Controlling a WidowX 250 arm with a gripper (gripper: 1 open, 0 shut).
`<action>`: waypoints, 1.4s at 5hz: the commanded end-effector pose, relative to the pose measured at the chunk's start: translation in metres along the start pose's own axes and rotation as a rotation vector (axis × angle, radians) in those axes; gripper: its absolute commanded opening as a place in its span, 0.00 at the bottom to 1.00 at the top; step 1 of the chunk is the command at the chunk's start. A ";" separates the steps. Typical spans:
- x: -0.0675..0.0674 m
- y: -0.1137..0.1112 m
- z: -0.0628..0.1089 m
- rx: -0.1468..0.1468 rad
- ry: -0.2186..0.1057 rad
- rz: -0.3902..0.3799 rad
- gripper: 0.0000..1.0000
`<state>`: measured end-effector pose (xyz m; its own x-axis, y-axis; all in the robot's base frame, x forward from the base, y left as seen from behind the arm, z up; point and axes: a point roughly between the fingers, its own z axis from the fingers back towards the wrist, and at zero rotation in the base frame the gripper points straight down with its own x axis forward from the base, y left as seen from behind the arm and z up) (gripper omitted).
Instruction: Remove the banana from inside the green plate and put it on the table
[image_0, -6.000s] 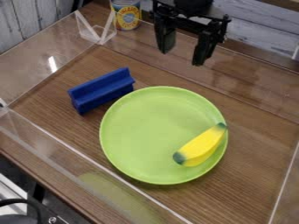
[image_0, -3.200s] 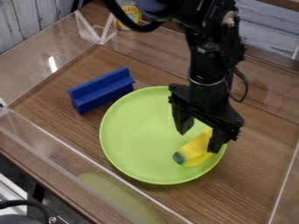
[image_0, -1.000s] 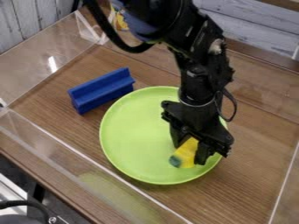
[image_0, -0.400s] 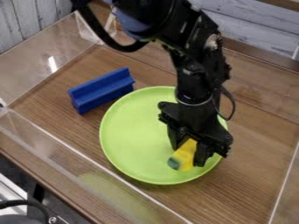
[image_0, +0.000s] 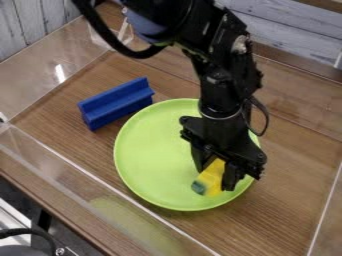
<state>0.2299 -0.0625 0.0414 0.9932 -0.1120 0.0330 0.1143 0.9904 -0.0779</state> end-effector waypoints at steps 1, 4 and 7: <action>0.005 0.000 0.011 -0.007 -0.046 0.007 1.00; 0.004 0.000 0.009 -0.010 -0.049 0.005 0.00; 0.003 0.000 0.011 -0.009 -0.052 0.001 1.00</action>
<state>0.2287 -0.0629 0.0415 0.9930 -0.1113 0.0390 0.1142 0.9898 -0.0847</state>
